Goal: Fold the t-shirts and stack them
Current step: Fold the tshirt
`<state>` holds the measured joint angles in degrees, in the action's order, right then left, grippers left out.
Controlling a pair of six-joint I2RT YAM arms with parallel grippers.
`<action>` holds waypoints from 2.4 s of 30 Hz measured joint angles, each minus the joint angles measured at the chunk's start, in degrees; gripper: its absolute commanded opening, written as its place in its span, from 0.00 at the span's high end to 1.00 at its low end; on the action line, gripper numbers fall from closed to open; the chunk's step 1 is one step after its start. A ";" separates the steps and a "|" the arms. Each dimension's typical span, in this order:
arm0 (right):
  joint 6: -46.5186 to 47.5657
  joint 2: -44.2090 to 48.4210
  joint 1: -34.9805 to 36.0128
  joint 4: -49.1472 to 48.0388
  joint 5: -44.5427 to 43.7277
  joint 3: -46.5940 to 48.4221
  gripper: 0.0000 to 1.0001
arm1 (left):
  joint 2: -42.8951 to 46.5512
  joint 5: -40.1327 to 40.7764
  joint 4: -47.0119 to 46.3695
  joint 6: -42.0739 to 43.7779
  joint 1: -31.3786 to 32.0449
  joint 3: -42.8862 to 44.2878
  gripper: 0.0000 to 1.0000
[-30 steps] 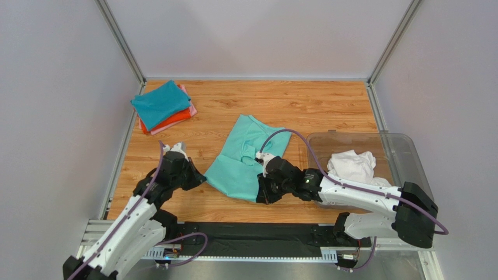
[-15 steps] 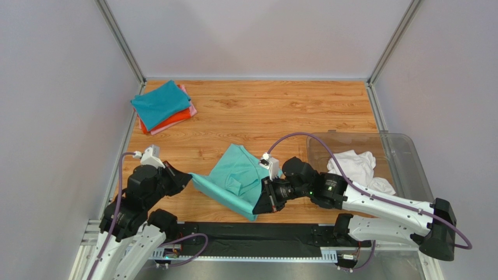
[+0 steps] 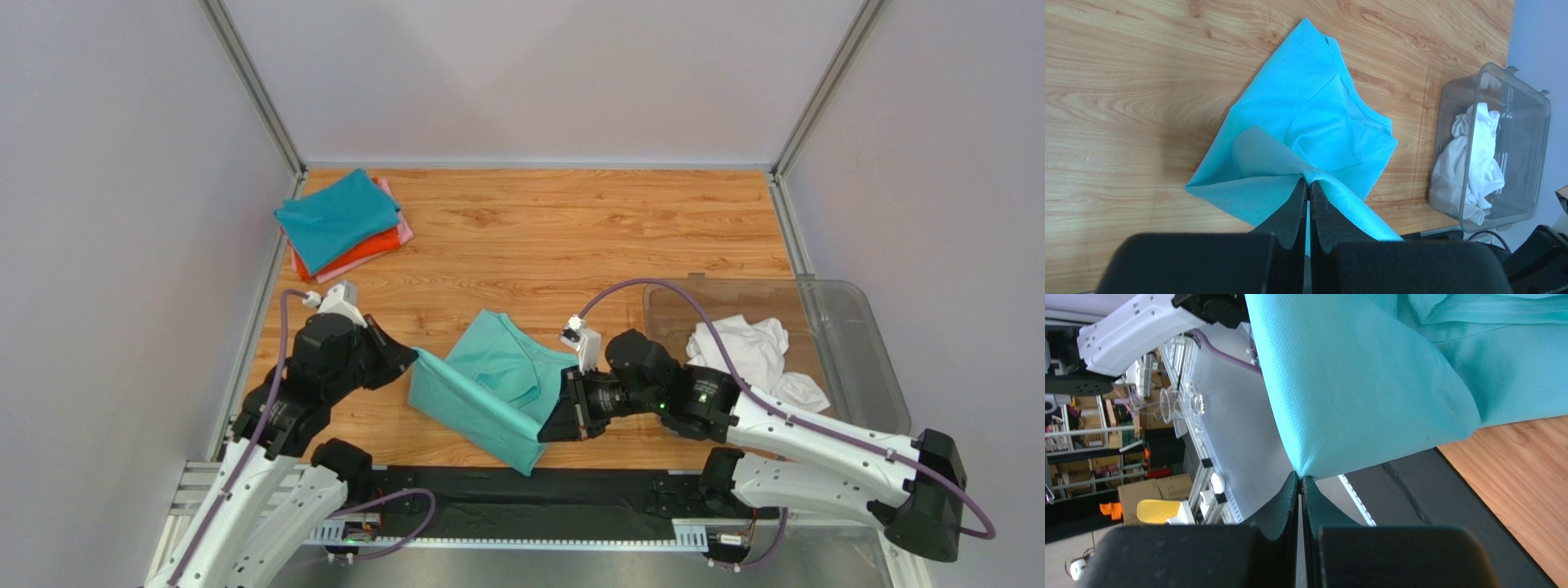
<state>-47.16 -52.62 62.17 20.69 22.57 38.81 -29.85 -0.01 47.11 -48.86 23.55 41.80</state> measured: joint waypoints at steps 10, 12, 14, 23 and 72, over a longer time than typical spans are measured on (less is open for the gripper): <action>-0.07 2.54 -9.55 -0.07 0.72 -3.28 1.00 | -9.53 -1.01 -9.51 0.20 0.00 -0.07 1.00; 0.11 2.54 -11.69 -0.02 1.01 -3.80 1.00 | -12.31 -1.40 -11.63 0.26 0.00 -0.07 1.00; 0.50 2.45 -13.99 -0.04 1.20 -4.20 1.00 | -15.37 -1.70 -13.77 0.35 0.00 -0.07 1.00; 2.54 0.48 -21.92 0.07 1.46 -5.46 1.00 | -29.77 -4.09 -19.96 1.25 0.00 1.27 1.00; 12.39 -30.56 -25.81 -0.26 -30.91 2.23 1.00 | -72.00 -4.00 -29.16 4.98 3.50 18.01 1.00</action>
<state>-34.76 -83.18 36.36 20.43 -8.34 41.04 -101.84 -4.01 17.96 -43.88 27.05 59.81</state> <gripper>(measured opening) 0.006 0.006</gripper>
